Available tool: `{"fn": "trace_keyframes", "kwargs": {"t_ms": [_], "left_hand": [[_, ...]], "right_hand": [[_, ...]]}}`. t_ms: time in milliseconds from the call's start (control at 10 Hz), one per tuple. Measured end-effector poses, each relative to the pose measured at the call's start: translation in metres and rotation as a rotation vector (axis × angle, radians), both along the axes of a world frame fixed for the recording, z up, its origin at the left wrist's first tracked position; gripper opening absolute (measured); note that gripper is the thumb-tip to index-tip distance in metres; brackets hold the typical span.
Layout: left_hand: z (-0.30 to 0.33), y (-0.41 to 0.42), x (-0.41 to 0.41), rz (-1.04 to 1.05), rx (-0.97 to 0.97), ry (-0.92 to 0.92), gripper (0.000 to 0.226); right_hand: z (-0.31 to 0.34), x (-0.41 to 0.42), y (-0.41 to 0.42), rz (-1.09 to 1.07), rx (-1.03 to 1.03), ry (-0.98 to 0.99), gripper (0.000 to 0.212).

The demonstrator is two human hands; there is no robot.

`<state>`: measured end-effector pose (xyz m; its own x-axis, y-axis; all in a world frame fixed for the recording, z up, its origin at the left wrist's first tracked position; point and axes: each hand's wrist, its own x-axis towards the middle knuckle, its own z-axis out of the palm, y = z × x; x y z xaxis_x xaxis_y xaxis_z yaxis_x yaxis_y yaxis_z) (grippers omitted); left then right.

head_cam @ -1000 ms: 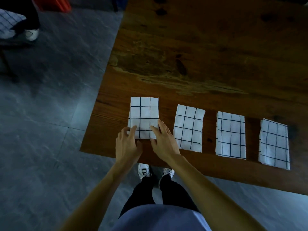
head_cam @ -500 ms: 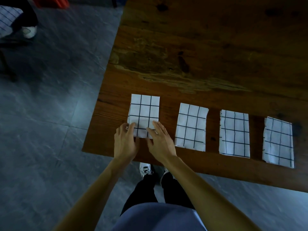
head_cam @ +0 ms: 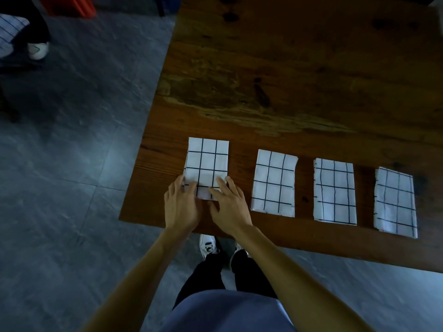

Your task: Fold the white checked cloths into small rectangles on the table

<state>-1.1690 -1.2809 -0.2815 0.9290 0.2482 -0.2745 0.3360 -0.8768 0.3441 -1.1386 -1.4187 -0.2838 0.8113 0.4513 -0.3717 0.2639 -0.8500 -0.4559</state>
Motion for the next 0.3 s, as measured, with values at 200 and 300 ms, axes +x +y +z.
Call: {"fn": "trace_keyframes", "kwargs": {"t_ms": [200,300], "left_hand": [[0.013,-0.001,-0.003,-0.038,-0.074,-0.052,0.044],[0.022,-0.007,-0.001,-0.114,-0.171,-0.102,0.045]], "right_hand": [[0.021,-0.007,-0.006,-0.208,0.198,0.061,0.045],[0.037,-0.011,-0.020,-0.367,0.249,-0.028,0.043]]}}
